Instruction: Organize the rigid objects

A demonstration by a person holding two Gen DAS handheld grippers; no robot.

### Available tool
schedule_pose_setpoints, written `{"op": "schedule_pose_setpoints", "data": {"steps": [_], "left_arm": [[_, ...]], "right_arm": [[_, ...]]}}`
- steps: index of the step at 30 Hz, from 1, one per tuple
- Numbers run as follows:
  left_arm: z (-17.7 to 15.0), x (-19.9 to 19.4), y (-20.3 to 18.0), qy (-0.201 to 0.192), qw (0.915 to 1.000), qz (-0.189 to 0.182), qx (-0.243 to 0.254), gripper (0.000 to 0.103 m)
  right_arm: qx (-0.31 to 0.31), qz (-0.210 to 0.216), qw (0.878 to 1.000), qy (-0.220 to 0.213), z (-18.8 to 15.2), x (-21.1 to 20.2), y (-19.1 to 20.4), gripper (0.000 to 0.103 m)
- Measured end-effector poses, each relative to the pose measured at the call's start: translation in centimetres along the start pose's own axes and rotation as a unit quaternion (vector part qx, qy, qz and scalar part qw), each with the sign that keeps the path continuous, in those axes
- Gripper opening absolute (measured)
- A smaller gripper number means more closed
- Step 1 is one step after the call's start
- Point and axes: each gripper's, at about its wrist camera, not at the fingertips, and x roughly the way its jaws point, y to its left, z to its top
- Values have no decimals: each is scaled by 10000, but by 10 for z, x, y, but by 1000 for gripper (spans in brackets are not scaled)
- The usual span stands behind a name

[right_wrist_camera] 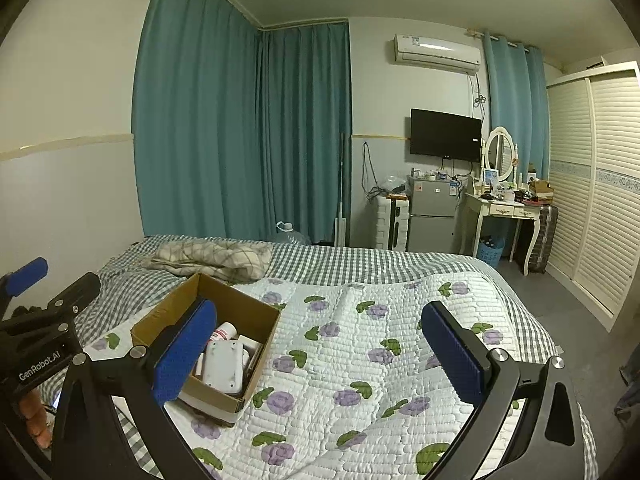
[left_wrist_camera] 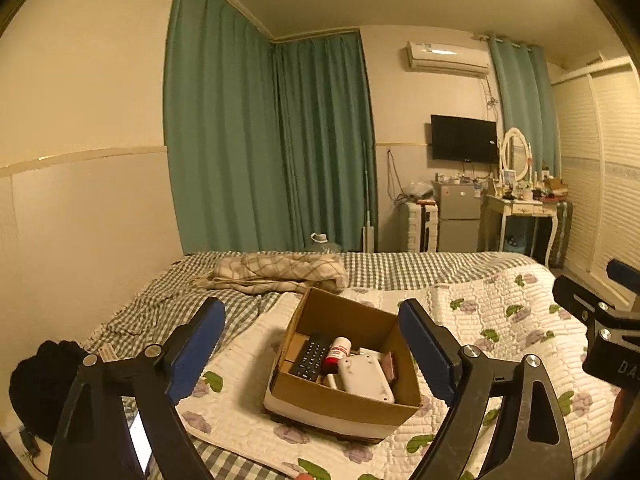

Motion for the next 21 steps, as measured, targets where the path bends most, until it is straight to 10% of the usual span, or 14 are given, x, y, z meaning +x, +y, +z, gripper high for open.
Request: {"op": "schedule_pose_setpoints", "data": {"steps": [21], "left_arm": [[-9,8,6,405,9989,-139,-193,92]], "right_arm": [[-26,-60,9999,155,-9,5,4,103]]}}
